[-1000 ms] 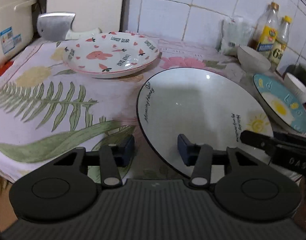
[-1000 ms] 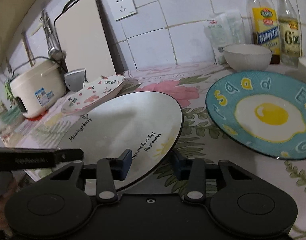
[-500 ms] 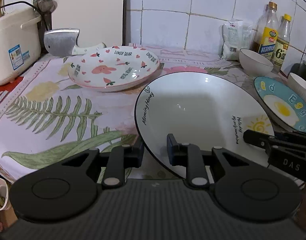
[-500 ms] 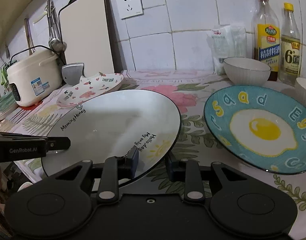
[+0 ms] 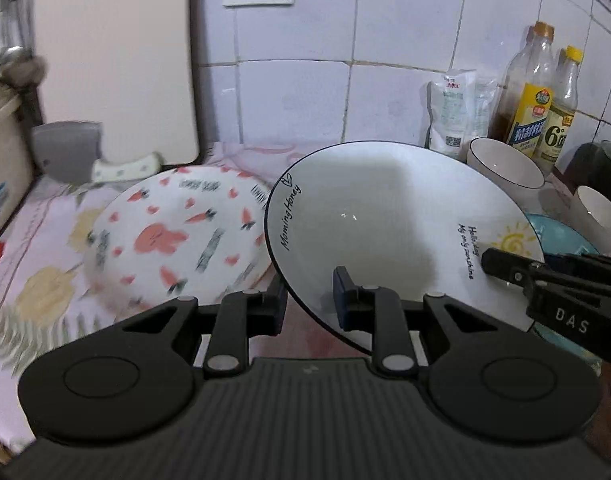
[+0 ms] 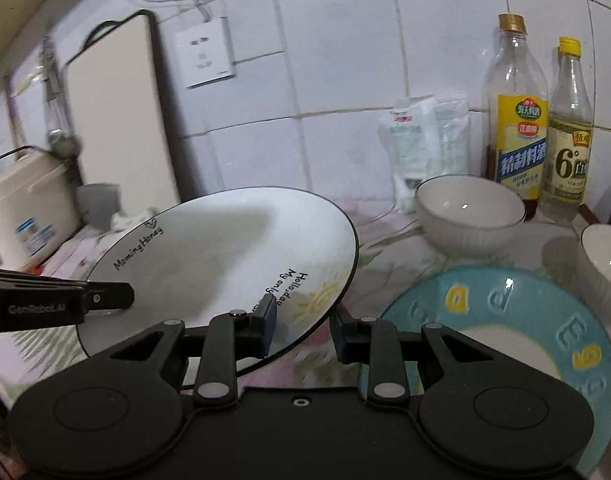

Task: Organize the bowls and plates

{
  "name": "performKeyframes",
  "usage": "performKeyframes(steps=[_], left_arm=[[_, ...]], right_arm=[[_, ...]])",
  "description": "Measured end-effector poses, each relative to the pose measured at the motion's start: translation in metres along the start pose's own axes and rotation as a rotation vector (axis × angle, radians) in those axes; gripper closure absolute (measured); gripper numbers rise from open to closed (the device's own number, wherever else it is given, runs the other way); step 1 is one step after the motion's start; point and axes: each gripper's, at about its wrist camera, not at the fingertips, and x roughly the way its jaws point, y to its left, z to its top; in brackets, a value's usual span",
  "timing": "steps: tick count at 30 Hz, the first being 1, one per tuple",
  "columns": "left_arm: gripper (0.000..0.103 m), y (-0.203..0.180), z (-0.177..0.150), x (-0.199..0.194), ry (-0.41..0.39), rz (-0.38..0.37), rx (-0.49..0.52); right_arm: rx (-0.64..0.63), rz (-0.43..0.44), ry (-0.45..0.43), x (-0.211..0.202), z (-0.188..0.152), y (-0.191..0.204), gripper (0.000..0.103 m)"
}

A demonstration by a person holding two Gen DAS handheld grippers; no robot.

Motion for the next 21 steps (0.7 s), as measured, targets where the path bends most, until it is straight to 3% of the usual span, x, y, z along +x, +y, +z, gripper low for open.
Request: performKeyframes(steps=[10,21], left_arm=[[0.081,0.004,0.024,0.069,0.092,-0.044,-0.048],[0.08,0.001,0.047,0.105,0.167,-0.032,-0.063]], right_arm=[[0.011,-0.057,0.116,0.062,0.036,-0.025,0.069],[-0.022,-0.116,0.193,0.101,0.054,-0.025,0.069]])
